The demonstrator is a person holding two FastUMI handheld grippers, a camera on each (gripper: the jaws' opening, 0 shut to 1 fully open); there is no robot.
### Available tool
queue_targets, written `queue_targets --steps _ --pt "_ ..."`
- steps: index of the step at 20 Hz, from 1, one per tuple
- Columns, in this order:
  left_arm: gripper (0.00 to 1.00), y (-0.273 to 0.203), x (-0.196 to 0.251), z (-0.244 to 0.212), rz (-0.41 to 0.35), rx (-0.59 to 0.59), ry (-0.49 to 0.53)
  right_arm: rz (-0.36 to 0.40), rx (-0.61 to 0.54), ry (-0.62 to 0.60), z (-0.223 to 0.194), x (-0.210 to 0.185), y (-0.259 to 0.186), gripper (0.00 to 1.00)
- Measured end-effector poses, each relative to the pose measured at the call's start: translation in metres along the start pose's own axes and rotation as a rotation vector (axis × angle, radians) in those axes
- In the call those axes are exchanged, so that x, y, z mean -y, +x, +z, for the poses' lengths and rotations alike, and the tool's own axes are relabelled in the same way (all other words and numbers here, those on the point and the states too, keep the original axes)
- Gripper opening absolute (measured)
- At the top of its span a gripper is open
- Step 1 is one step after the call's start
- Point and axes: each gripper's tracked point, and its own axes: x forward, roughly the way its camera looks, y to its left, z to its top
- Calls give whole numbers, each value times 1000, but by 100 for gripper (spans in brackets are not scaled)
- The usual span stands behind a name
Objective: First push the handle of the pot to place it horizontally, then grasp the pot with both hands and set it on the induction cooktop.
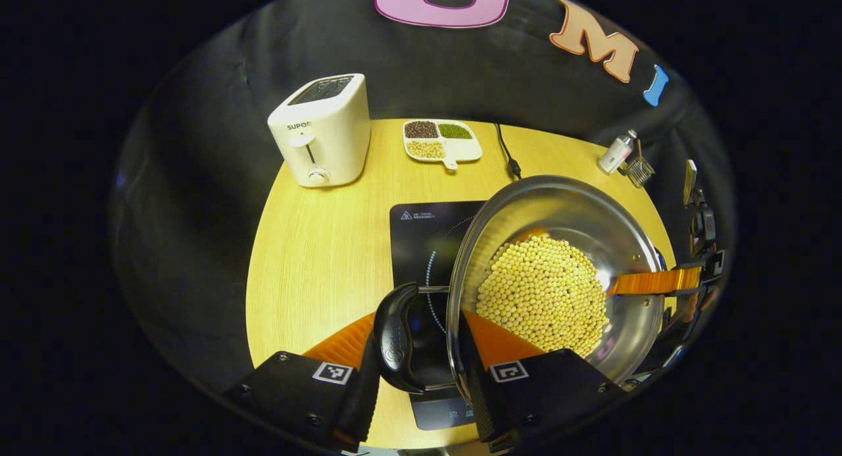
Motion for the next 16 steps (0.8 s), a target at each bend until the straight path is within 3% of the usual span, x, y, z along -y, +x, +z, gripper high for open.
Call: queue_targets --steps 16 --pt "60 20 -21 -8 -9 44 -57 -39 76 -2 5 -2 30 52"
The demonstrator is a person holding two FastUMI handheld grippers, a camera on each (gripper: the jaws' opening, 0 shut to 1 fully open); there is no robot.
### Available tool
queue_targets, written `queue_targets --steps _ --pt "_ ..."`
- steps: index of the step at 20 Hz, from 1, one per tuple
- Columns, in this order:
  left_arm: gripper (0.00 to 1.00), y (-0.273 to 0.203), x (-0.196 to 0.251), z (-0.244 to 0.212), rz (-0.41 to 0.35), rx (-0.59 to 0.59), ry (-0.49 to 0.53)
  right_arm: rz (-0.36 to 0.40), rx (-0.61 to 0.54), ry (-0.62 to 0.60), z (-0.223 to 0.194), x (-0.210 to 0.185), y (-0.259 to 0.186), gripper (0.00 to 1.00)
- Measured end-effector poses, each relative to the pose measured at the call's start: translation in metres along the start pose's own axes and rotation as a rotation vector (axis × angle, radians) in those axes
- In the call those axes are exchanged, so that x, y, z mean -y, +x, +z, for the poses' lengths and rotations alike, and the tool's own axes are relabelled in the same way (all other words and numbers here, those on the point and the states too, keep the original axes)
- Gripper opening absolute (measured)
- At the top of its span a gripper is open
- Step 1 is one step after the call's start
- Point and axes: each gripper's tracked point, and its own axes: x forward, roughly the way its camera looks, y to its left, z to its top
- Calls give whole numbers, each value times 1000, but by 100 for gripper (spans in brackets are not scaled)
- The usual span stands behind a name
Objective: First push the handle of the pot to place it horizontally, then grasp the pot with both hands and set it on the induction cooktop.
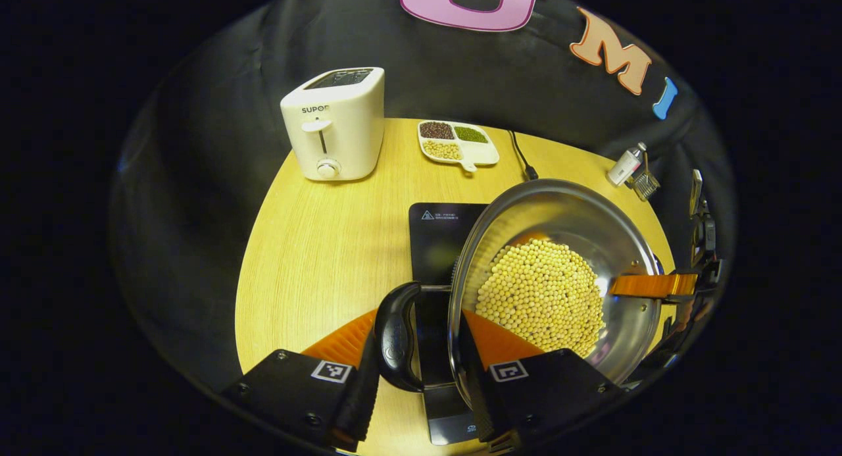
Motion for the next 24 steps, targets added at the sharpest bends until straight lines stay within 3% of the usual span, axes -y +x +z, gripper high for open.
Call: queue_targets --steps 2,7,8,11,13,14,15,16,17,24 --pt "61 -2 -2 0 2 9 7 -5 -1 -1 -1 2 0 48" --pt "63 -3 -2 -3 -5 46 -29 14 -8 3 -2 -1 3 48" --pt "63 -4 -2 -3 -7 56 -47 11 -9 -5 -2 1 -2 51" --pt "65 -9 -1 -4 11 83 -92 -11 45 -40 7 10 -7 91" --pt "77 -14 0 -1 18 125 -114 -2 117 -56 21 10 -21 93" --pt "88 -19 4 -1 12 158 -124 6 152 -62 26 9 -31 100" --pt "100 -23 6 7 9 185 -132 9 187 -67 30 8 -44 100" --pt "98 -28 7 11 13 213 -125 9 224 -71 33 8 -59 99" --pt "98 -35 8 17 22 252 -119 2 261 -76 39 11 -72 92" --pt "97 -81 15 56 102 447 -38 -68 424 -103 55 31 -142 92"
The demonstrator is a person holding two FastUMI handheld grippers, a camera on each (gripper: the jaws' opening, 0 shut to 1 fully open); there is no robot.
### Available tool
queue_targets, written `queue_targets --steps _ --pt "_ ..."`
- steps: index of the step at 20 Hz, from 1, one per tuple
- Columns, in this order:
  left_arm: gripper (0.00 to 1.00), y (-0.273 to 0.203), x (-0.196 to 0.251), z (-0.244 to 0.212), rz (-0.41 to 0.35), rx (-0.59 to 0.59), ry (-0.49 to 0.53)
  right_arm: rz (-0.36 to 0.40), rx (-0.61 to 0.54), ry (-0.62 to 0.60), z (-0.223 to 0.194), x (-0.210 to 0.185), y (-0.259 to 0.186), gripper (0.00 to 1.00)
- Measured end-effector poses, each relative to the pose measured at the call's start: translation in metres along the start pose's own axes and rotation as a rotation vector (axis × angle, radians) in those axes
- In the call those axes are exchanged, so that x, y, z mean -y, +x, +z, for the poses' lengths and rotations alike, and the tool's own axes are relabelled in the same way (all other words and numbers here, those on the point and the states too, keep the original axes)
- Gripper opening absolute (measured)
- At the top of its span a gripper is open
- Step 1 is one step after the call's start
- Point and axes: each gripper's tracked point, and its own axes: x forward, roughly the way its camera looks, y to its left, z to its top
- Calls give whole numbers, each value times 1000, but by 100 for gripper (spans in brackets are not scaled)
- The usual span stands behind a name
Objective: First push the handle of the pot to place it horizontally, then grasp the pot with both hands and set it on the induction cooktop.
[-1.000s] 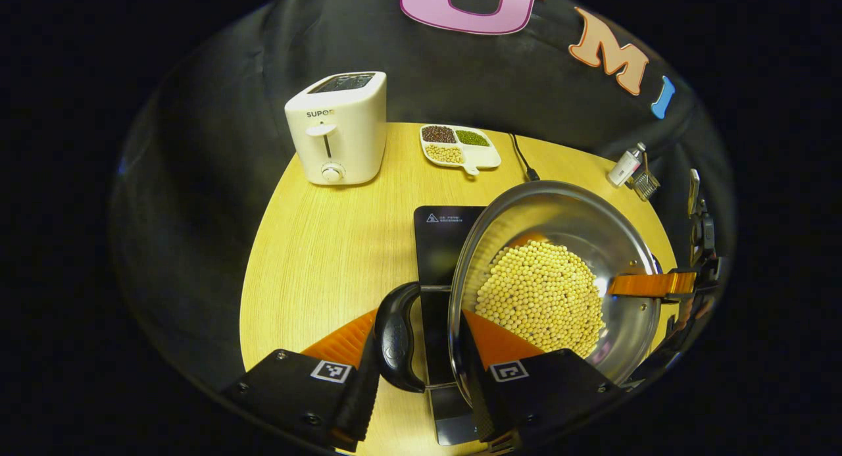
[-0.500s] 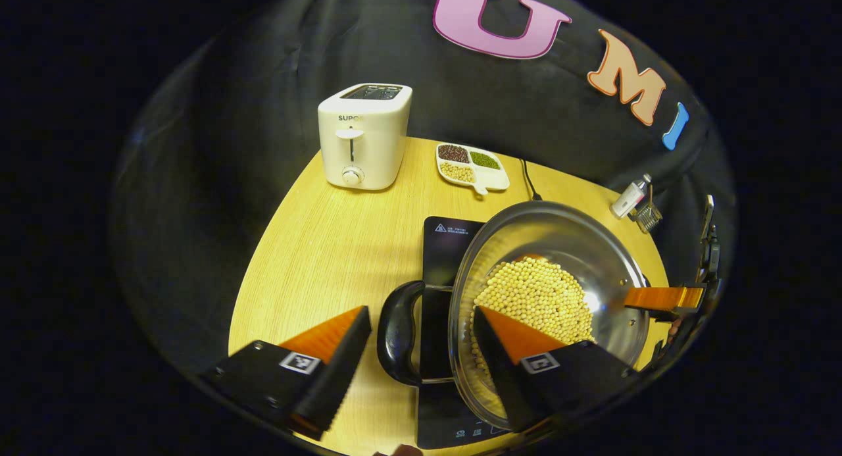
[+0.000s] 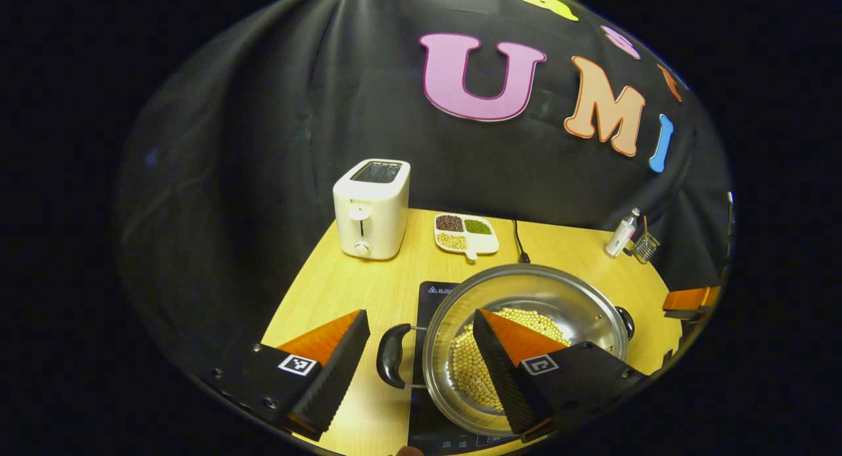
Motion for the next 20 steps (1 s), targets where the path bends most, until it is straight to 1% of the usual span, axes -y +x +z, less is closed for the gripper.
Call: queue_targets --steps 2,3,6,9,10,11,12,13,14,15,17,18,20 --pt "97 -11 8 10 3 22 42 11 43 -2 15 -1 -17 92" --pt "97 -16 13 16 8 38 58 22 60 -4 22 -1 -25 100" --pt "96 -36 39 31 20 85 80 51 113 -53 46 5 -47 99" --pt "96 -56 71 41 43 137 71 102 172 -130 78 12 -76 99" --pt "96 -65 88 44 46 150 59 119 191 -153 87 15 -86 92" --pt "96 -75 107 43 40 155 41 138 214 -173 98 20 -98 92" --pt "96 -85 125 45 34 160 18 152 239 -194 108 27 -111 92" --pt "97 -96 147 50 22 174 -3 161 266 -216 120 36 -124 99" --pt "97 -107 166 56 18 195 -18 168 293 -238 132 44 -137 99" --pt "96 -116 181 62 21 216 -19 172 319 -260 142 54 -150 92" --pt "96 -139 205 76 52 262 13 169 371 -297 164 77 -178 92" --pt "96 -150 219 83 67 289 35 165 396 -314 175 85 -192 99" --pt "96 -168 254 96 66 336 60 153 449 -331 197 111 -217 99"
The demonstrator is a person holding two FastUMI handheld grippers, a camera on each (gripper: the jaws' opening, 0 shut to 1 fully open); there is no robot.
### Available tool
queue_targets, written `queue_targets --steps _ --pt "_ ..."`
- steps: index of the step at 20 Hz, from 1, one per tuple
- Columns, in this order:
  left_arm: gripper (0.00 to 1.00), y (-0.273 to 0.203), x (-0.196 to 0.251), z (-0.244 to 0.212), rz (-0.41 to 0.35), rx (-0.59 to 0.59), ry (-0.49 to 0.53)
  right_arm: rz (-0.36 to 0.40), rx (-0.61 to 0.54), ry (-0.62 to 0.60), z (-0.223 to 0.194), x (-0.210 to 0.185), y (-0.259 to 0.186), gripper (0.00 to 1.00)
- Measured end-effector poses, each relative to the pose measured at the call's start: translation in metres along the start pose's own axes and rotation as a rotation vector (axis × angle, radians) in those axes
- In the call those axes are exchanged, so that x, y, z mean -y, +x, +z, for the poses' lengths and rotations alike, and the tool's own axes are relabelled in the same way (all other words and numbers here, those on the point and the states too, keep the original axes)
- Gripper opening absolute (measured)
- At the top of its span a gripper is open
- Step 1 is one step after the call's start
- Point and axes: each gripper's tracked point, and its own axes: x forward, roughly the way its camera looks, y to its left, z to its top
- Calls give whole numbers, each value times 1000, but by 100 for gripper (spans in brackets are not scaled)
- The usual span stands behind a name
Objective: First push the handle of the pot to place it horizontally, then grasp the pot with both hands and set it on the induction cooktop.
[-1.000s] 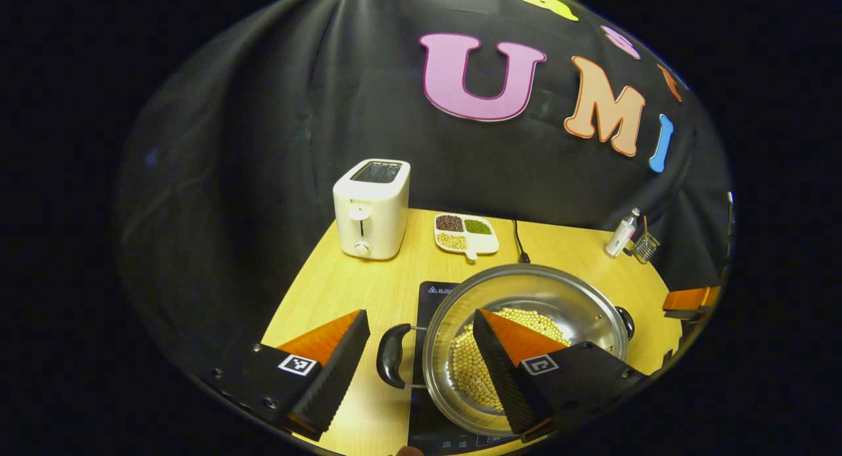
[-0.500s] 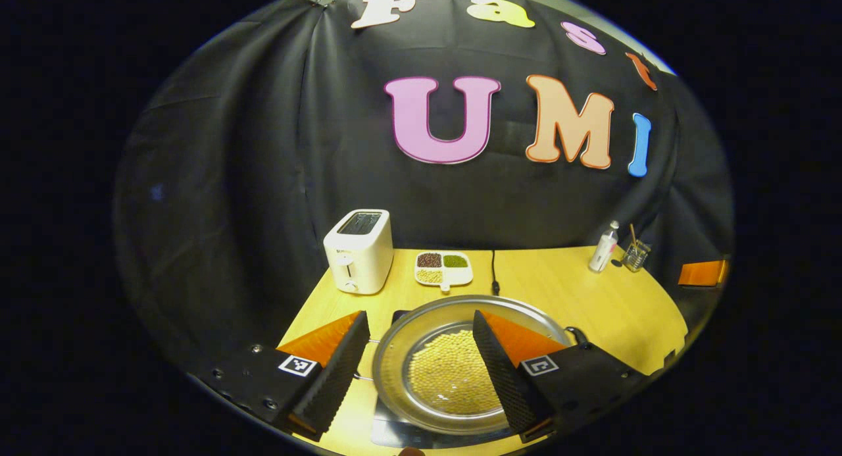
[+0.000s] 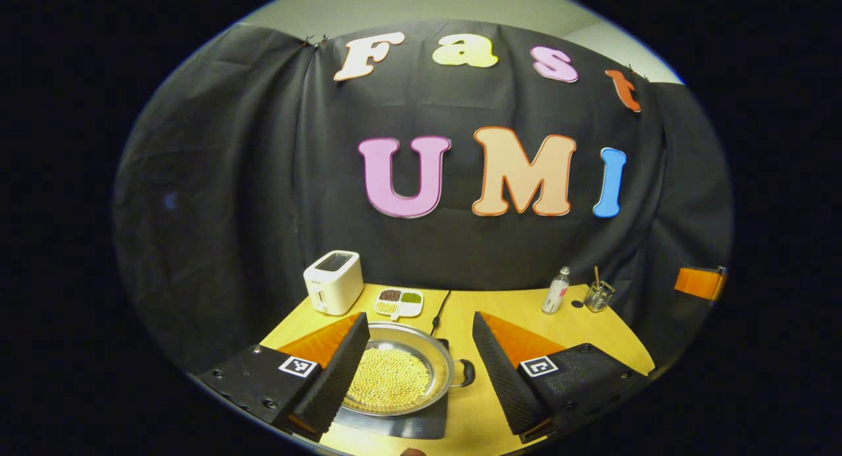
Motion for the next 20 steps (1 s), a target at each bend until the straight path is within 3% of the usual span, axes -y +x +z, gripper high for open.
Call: queue_targets --steps 7,8,9,10,12,13,14,17,18,20 --pt "96 -40 102 36 -41 96 29 -42 54 11 44 82 -75 99" --pt "96 -46 114 38 -46 106 32 -57 63 -2 48 94 -81 92" --pt "96 -51 123 38 -48 116 40 -79 69 -19 50 107 -87 99" --pt "95 -53 132 39 -48 121 53 -100 73 -31 51 117 -94 99" --pt "93 -56 143 34 -44 117 86 -114 81 -45 57 130 -104 99" --pt "95 -59 150 36 -45 121 98 -112 85 -42 59 132 -108 92" --pt "96 -61 156 39 -49 133 102 -107 91 -41 61 134 -111 99" --pt "96 -68 170 45 -55 163 102 -117 108 -49 66 144 -115 99" --pt "95 -70 172 48 -52 169 111 -123 113 -51 67 148 -116 92" --pt "94 -75 176 51 -42 182 133 -130 112 -55 66 152 -118 92"
